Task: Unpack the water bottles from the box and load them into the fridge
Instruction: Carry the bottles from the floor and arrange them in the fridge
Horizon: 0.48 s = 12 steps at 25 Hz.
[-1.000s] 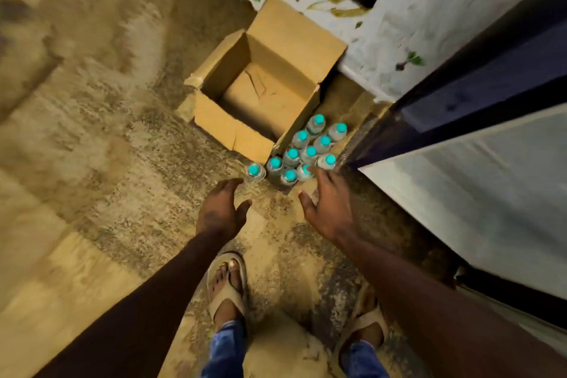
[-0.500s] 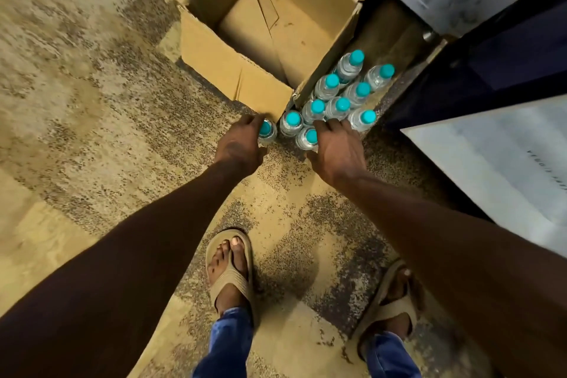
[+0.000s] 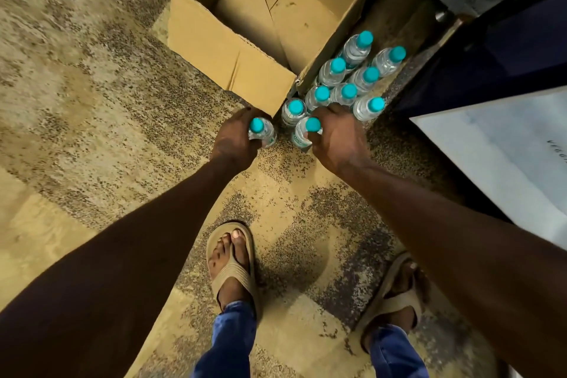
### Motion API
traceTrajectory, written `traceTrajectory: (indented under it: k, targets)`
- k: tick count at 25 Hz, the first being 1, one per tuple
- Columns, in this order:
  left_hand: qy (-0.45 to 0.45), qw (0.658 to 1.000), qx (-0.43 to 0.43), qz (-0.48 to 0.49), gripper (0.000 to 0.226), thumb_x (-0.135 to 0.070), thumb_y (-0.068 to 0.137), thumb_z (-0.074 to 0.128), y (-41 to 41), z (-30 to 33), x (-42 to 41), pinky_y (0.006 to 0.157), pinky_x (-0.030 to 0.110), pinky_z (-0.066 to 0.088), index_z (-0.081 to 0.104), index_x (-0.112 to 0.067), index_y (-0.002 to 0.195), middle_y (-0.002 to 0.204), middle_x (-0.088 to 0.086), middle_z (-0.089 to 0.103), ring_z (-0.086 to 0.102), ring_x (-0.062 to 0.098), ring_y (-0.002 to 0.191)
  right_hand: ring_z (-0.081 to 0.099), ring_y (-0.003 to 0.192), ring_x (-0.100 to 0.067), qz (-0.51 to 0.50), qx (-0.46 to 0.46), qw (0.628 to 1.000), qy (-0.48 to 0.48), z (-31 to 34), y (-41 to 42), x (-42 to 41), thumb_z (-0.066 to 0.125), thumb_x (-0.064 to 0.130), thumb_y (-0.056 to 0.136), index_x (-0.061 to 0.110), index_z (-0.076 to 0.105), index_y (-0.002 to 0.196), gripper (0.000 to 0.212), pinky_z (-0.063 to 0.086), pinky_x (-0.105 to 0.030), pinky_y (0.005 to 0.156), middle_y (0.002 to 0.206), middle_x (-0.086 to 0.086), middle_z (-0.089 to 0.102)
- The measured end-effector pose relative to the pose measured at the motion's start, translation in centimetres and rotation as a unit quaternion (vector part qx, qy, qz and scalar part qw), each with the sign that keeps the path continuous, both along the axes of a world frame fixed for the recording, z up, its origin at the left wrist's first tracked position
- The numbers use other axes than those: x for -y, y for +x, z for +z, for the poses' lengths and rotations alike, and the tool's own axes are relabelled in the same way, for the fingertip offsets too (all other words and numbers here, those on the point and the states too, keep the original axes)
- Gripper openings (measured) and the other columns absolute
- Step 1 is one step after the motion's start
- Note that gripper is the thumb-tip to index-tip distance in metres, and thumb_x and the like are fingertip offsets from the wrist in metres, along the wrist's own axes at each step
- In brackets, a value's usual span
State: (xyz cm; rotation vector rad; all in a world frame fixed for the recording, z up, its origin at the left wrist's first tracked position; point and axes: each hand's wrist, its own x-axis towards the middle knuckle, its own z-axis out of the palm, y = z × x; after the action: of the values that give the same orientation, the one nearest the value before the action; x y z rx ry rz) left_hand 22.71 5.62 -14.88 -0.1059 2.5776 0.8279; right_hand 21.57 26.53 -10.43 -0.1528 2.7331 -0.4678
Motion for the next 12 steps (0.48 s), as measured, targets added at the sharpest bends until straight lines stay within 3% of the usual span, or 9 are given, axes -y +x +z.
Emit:
traceTrajectory:
  k: [2,4,7,10,12]
  targets:
    - [0.068,0.997,0.002,0.032,0.054,-0.02,0.081,0.08,1.6,0.9,1.2,0.086,0.022,0.045,0.058,-0.009,0.128,0.117,0.012,0.069,0.065,0.028,0.107,0.058,0.103,-0.023,-0.046,0.015,0.996,-0.075,1.6,0.3,-0.6,0.073,0.025,0.087,0.012,0.065,0.115,0.032,0.042,-0.028,0.081,0.114,-0.009,0.062]
    - [0.185,0.98,0.033,0.061,0.049,-0.024,0.081,0.077,2.9,2.1,2.3,0.095,0.032,0.051,0.057,-0.015,0.125,0.118,0.005,0.069,0.066,0.022,0.111,0.058,0.108,-0.017,-0.086,0.056,0.976,-0.19,3.0,0.9,-1.6,0.074,0.029,0.088,0.016,0.065,0.116,0.033,0.046,-0.029,0.087,0.119,-0.005,0.061]
    - [0.347,0.913,0.115,0.184,0.044,-0.006,0.089,0.071,3.4,5.7,2.8,0.105,0.042,0.05,0.056,-0.005,0.131,0.127,0.009,0.066,0.063,0.017,0.117,0.061,0.117,-0.013,-0.171,0.182,0.885,-0.392,5.8,1.8,-2.6,0.07,0.026,0.094,0.022,0.062,0.115,0.023,0.052,-0.036,0.098,0.119,0.002,0.067]
    - [0.397,0.881,0.139,0.218,0.033,-0.008,0.096,0.061,3.5,10.2,2.1,0.096,0.031,0.051,0.06,-0.003,0.129,0.126,0.006,0.067,0.062,0.015,0.113,0.063,0.117,-0.019,-0.242,0.207,0.82,-0.476,8.1,2.3,-2.3,0.063,0.028,0.098,0.025,0.063,0.118,0.021,0.052,-0.037,0.097,0.12,-0.003,0.069]
    - [0.426,0.864,0.155,0.22,0.031,-0.016,0.097,0.058,4.1,12.7,1.1,0.09,0.032,0.055,0.061,-0.011,0.127,0.121,0.001,0.069,0.064,0.014,0.109,0.062,0.12,-0.023,-0.285,0.209,0.786,-0.508,9.6,2.5,-1.9,0.057,0.031,0.099,0.027,0.064,0.122,0.024,0.052,-0.039,0.1,0.124,-0.007,0.069]
